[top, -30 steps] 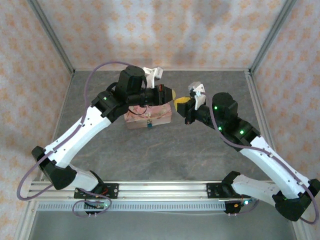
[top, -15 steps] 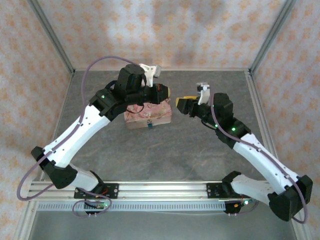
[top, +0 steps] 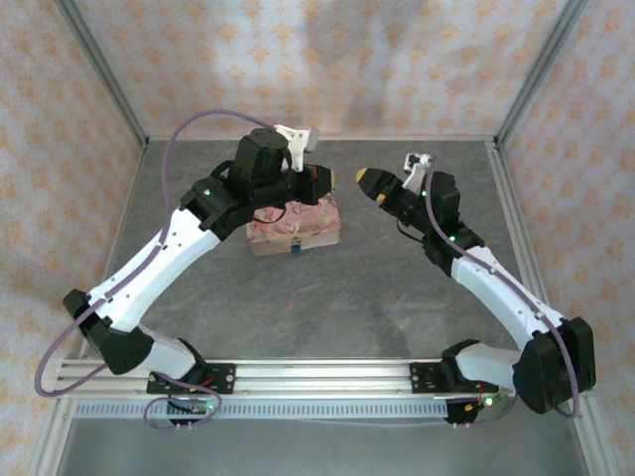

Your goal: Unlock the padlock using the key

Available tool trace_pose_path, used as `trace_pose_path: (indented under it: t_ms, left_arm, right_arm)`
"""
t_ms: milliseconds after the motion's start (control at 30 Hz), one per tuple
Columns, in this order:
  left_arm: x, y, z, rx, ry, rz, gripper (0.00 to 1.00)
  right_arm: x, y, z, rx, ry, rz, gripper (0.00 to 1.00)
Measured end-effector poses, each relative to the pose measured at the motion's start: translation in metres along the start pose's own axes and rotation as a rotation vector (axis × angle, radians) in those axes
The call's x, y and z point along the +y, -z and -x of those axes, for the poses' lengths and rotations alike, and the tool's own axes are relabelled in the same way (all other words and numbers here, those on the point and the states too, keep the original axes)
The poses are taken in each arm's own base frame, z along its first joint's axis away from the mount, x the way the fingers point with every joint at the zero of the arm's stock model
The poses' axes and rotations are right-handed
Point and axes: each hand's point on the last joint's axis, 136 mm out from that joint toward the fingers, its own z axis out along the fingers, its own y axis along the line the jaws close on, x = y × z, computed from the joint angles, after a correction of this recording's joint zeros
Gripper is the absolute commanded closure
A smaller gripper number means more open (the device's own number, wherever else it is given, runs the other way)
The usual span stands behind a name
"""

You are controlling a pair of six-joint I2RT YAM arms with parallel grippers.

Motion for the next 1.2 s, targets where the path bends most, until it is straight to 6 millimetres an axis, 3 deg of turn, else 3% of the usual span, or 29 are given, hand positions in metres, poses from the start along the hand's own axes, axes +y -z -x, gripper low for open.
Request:
trace_pose_path:
  t_ms: [100, 233, 467, 633, 800, 1200]
  left_arm:
    - [0.007, -0.007, -0.007, 0.008, 0.019, -0.004, 1.00]
    - [0.007, -0.011, -0.010, 0.009, 0.039, -0.036, 1.00]
    - [-0.014, 0.009, 0.001, -0.057, 0.058, -0.141, 1.00]
    - [-0.028, 0.019, 0.011, -0.094, 0.061, -0.204, 1.00]
    - [-0.031, 0.019, 0.013, -0.099, 0.073, -0.218, 1.00]
    - [-0.034, 0.020, 0.016, -0.110, 0.073, -0.233, 1.00]
  right_arm:
    - [0.011, 0.000, -0.005, -0.002, -0.055, 0.130, 0.47]
    - [0.028, -0.003, -0.005, -0.007, -0.110, 0.299, 0.51]
    - [0.070, 0.010, 0.002, -0.029, -0.123, 0.551, 0.51]
    - [0.095, 0.020, -0.008, 0.004, -0.098, 0.660, 0.55]
    - [0.108, 0.023, -0.024, 0.060, -0.082, 0.705, 0.57]
    - [0.120, 0.027, -0.032, 0.108, -0.071, 0.756, 0.64]
